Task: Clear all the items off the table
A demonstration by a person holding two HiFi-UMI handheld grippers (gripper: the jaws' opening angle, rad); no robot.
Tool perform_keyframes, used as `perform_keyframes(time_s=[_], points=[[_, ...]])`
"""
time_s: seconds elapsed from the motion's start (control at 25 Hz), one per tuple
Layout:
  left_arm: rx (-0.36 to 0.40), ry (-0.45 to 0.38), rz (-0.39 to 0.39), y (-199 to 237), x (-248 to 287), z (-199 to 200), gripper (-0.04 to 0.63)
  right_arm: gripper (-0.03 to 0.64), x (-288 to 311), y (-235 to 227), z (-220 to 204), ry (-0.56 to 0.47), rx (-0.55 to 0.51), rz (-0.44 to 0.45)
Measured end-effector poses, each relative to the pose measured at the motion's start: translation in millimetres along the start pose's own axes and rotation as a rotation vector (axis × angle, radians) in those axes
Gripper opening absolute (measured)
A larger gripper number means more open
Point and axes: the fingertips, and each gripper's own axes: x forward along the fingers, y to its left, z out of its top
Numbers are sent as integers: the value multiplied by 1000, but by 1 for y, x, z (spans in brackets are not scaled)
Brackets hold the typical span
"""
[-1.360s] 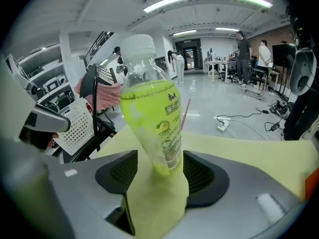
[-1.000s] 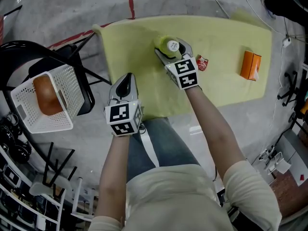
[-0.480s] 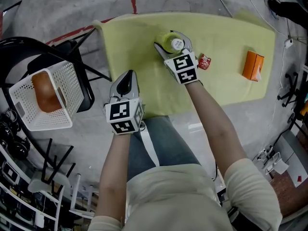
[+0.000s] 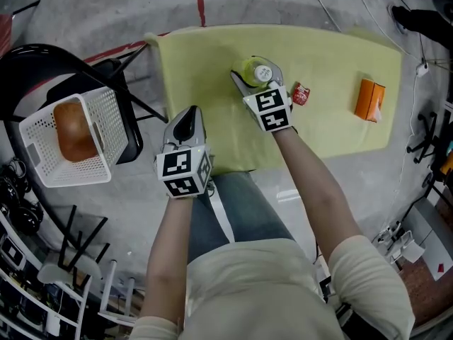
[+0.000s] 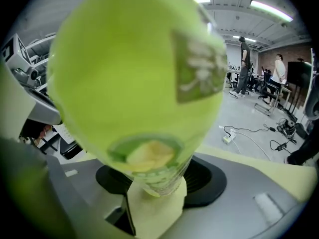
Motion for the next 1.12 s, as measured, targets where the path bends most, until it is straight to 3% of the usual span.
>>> perform_keyframes(time_s=[1.12], points=[[-6,-92,-7,-4,-113,18,9,272,-125,88,68,-89,-18,-6]])
